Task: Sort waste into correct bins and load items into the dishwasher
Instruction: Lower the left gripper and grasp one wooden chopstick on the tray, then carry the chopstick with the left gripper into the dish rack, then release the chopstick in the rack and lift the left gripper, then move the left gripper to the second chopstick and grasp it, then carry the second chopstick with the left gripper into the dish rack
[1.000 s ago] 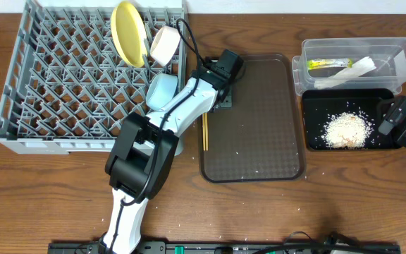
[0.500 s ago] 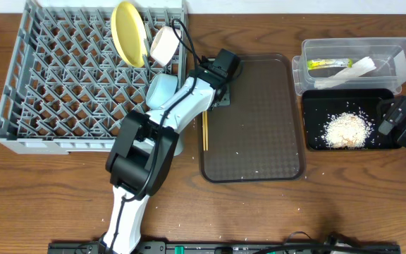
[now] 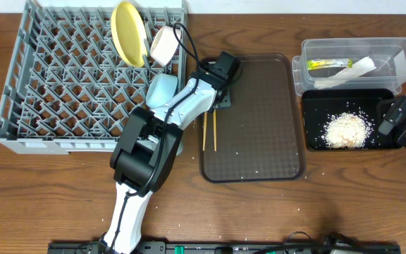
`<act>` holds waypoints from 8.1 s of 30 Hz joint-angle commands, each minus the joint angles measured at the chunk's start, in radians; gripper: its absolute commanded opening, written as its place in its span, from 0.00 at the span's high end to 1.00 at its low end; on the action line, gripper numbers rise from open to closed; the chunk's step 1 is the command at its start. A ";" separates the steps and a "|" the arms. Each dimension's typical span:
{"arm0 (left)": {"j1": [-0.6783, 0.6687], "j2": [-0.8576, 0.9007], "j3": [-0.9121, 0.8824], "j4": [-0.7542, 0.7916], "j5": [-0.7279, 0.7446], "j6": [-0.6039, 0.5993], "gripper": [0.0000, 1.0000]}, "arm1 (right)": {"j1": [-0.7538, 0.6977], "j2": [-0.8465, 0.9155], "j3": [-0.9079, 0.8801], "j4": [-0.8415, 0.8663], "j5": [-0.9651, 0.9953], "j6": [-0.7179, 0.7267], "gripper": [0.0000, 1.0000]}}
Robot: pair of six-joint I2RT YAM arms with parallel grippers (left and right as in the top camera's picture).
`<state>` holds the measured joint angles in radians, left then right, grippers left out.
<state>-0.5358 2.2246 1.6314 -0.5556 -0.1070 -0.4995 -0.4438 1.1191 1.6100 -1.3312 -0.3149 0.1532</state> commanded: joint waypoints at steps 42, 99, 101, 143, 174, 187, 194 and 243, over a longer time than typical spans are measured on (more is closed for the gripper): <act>-0.061 -0.016 -0.016 -0.083 -0.035 0.031 0.55 | -0.004 0.005 0.009 0.000 -0.003 0.011 0.01; 0.425 -0.299 -0.016 -0.179 -0.197 0.555 0.92 | -0.003 0.005 0.009 -0.001 -0.003 0.010 0.01; 0.424 -0.282 -0.016 -0.173 -0.169 0.555 0.92 | -0.003 0.005 0.009 -0.001 -0.003 0.011 0.01; -0.056 -0.203 -0.069 -0.158 -0.060 0.094 0.61 | -0.003 0.005 0.009 -0.001 -0.003 0.010 0.01; 0.009 -0.055 -0.071 -0.011 -0.031 0.094 0.54 | -0.004 0.005 0.009 -0.001 -0.003 0.011 0.01; 0.008 -0.055 -0.108 0.005 -0.009 0.094 0.54 | -0.004 0.005 0.009 -0.001 -0.003 0.010 0.01; 0.003 -0.055 -0.143 0.032 -0.006 0.093 0.55 | -0.003 0.005 0.009 -0.001 -0.003 0.010 0.01; 0.414 -0.521 -0.156 -0.058 -0.191 0.581 0.92 | -0.003 0.007 0.009 -0.001 -0.003 0.010 0.01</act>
<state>-0.1654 1.6375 1.4754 -0.6205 -0.3569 -0.0227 -0.4438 1.1240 1.6100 -1.3312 -0.3145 0.1532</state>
